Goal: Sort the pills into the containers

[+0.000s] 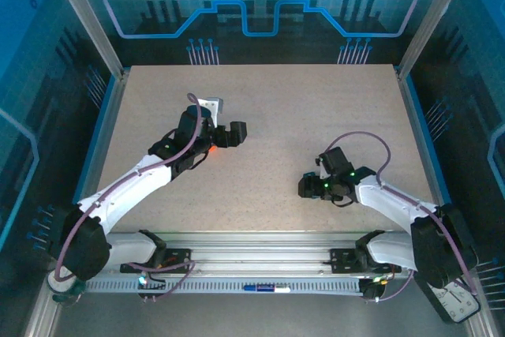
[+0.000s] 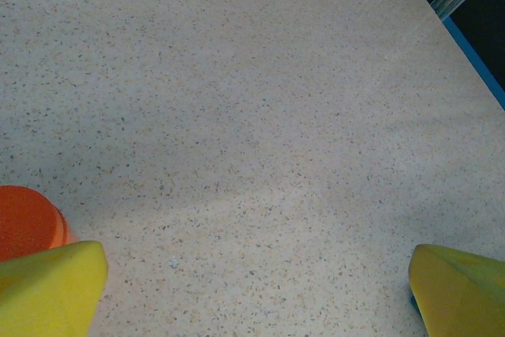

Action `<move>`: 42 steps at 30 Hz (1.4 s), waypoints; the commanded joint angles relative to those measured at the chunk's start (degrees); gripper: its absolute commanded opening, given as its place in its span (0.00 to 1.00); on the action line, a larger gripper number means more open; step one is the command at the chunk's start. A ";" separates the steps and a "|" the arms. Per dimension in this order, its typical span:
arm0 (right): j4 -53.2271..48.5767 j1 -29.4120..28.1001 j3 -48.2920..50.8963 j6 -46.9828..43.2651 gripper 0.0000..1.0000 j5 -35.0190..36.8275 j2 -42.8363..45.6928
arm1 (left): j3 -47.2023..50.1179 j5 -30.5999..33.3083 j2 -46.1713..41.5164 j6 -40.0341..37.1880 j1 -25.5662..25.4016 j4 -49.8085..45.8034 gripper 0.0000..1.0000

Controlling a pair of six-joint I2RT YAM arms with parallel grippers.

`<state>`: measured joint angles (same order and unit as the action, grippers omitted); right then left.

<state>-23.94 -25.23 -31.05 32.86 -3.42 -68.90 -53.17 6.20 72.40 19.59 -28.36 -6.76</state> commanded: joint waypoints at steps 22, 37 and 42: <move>-4.01 -9.39 -4.89 0.07 0.64 17.19 -8.11 | -1.15 -1.86 1.21 1.24 -0.39 1.53 0.99; -1.74 -9.92 -4.87 1.59 0.57 17.31 -10.14 | -1.00 -2.12 1.34 1.59 -0.38 1.74 0.99; -1.29 -9.92 -4.85 1.93 0.53 17.42 -10.28 | -0.89 -2.26 1.48 1.86 -0.47 1.73 0.99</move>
<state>-26.30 -34.48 -35.20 33.65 13.74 -78.30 -53.17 5.08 73.30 20.86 -28.36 -5.72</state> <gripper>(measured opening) 0.534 0.989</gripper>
